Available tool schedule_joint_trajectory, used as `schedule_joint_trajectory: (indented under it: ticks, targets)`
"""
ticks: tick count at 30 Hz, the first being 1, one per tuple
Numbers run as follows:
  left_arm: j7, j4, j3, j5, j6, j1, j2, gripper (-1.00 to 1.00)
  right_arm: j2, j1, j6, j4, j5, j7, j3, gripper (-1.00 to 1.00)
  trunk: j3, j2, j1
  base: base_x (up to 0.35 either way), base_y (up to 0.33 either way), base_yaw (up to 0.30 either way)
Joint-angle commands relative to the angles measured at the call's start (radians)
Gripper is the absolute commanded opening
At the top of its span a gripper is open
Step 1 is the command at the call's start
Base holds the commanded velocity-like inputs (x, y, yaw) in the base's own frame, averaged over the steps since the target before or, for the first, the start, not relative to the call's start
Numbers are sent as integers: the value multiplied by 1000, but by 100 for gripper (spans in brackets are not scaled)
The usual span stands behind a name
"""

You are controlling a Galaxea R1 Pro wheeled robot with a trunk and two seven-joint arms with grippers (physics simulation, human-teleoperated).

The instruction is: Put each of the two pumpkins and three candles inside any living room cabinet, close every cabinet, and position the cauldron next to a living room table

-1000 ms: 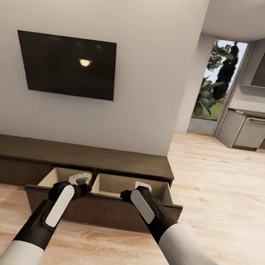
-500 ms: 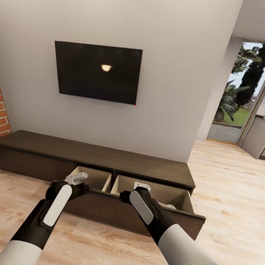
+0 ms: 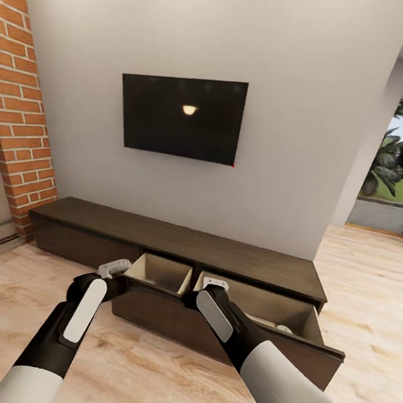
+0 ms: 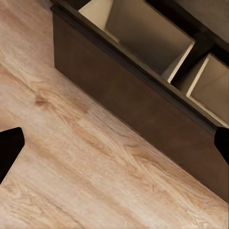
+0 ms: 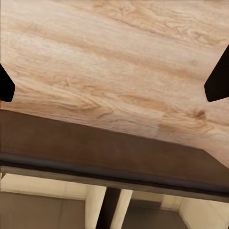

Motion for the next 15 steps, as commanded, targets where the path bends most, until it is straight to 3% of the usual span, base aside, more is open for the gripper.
schedule_joint_trajectory:
  ticks: [1,6,10,15]
  targets:
    - [9,-1,2,10,2,-1,-1,100,-1,-1,2,-1,-8,-8,3,100,3,6,-4,0,0,276]
    - [9,-3,3,15,2,-1,-1,100,0,-1,2,-5,-8,-8,3,100,22,41,-23,0,0,276]
    - [9,-3,2,57,2,-1,1,100,0,-1,6,-10,-8,-10,5,100,37,69,-38,0,0,276]
    - [9,-3,2,68,2,-1,4,100,2,-1,13,-15,-8,-16,5,100,54,104,-58,0,0,267]
